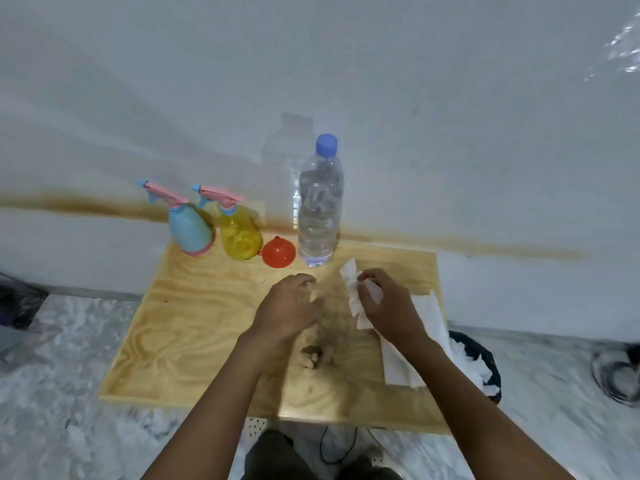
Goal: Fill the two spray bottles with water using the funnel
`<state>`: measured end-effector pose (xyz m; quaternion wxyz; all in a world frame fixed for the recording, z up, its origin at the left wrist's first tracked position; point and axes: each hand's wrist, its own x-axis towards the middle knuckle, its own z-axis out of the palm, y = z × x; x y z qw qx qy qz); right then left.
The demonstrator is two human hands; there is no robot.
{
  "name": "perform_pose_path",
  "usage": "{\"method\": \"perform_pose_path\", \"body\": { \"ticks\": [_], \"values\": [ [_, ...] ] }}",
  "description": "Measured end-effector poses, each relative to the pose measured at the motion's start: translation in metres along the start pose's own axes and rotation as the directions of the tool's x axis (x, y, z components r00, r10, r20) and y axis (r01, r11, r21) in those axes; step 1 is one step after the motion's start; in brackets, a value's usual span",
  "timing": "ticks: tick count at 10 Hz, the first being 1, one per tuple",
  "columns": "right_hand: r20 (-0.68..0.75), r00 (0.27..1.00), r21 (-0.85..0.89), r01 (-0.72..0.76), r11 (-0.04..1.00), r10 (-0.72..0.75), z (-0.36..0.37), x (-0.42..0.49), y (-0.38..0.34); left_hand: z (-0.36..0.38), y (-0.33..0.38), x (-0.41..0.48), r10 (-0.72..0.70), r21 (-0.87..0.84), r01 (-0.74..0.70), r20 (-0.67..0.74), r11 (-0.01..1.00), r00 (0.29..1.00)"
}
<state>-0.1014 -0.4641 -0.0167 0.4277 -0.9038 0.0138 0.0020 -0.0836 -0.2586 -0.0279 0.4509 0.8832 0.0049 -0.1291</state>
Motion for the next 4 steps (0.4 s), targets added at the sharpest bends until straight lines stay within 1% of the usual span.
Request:
{"method": "perform_pose_path", "body": {
  "ticks": [1,2,3,4],
  "values": [
    [-0.053,0.998,0.019,-0.039,0.999,0.040,-0.042,-0.017,0.023,0.034,0.043,0.001,0.084,0.033,-0.086,0.067,0.996,0.994],
    [-0.113,0.989,0.049,-0.090,0.995,0.095,-0.079,-0.037,0.050,0.073,0.078,0.003,0.133,0.043,-0.140,0.142,0.989,0.981],
    [-0.187,0.971,0.065,-0.140,0.988,0.150,-0.110,-0.061,0.081,0.116,0.110,0.000,0.174,0.068,-0.191,0.201,0.979,0.964],
    [-0.285,0.931,0.114,-0.203,0.972,0.228,-0.134,-0.083,0.114,0.160,0.135,0.000,0.197,0.108,-0.230,0.254,0.967,0.947]
  ]
}}
